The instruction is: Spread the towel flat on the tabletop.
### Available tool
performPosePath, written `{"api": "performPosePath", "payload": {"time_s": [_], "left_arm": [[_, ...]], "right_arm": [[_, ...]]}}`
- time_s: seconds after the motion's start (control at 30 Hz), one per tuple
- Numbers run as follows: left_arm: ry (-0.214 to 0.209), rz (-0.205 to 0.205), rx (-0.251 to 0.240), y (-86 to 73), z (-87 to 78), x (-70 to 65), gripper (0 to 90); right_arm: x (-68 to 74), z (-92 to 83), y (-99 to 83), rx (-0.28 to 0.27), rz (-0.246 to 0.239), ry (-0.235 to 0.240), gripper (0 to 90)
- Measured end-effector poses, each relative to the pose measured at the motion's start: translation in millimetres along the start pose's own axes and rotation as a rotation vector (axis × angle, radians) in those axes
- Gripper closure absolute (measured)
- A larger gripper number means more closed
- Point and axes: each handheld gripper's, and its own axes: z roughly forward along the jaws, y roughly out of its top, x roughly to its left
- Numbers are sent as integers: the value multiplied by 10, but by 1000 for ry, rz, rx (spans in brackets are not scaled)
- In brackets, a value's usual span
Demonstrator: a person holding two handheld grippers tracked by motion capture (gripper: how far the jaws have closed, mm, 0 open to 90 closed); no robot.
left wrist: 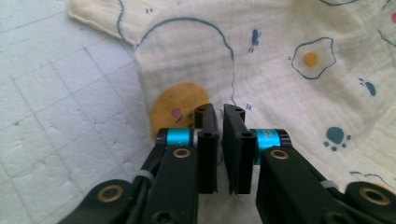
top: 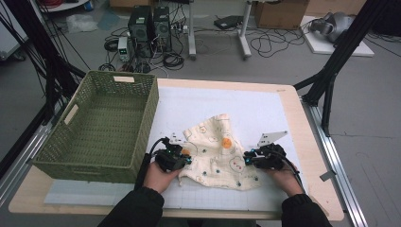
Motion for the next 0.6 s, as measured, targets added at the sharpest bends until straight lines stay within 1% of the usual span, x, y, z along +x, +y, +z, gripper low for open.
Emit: {"api": "performPosePath", "payload": {"time_s": [0.03, 0.07, 0.2, 0.27, 0.37, 0.4, 0.43, 0.47, 0.5, 0.53, 0.57, 0.6], "left_arm": [[-1, 2, 2, -1, -4, -2, 882], [2, 7, 5, -2, -10, -5, 889], [-2, 8, 7, -27, -42, -19, 892], [-9, 5, 9, -45, -62, -16, 892], [-20, 0, 4, -67, -96, -27, 893], [-29, 2, -1, -67, -107, -32, 892], [-38, -1, -11, -63, -120, -41, 891], [-47, -4, -25, -52, -132, -44, 887], [-52, -9, -35, -33, -143, -44, 851], [-58, -15, -49, -13, -149, -44, 827], [-63, -19, -57, 8, -155, -42, 822], [-63, -21, -63, 28, -157, -41, 819]], "right_arm": [[-4, -4, 5, 6, -4, -2, 863], [-8, -7, 4, 7, -1, 8, 881], [-10, -73, -29, 22, -5, 2, 890], [-7, -159, -80, 32, -1, -10, 890], [2, -314, -183, 29, 11, -22, 890], [10, -361, -213, 30, 14, -22, 889], [18, -395, -236, 21, 19, -10, 888], [25, -425, -246, 1, 19, 7, 881], [26, -446, -236, -22, 21, 9, 860], [16, -459, -206, -34, 25, 5, 838], [-3, -459, -163, -45, 25, -8, 793], [-27, -449, -114, -51, 33, -22, 768]]}}
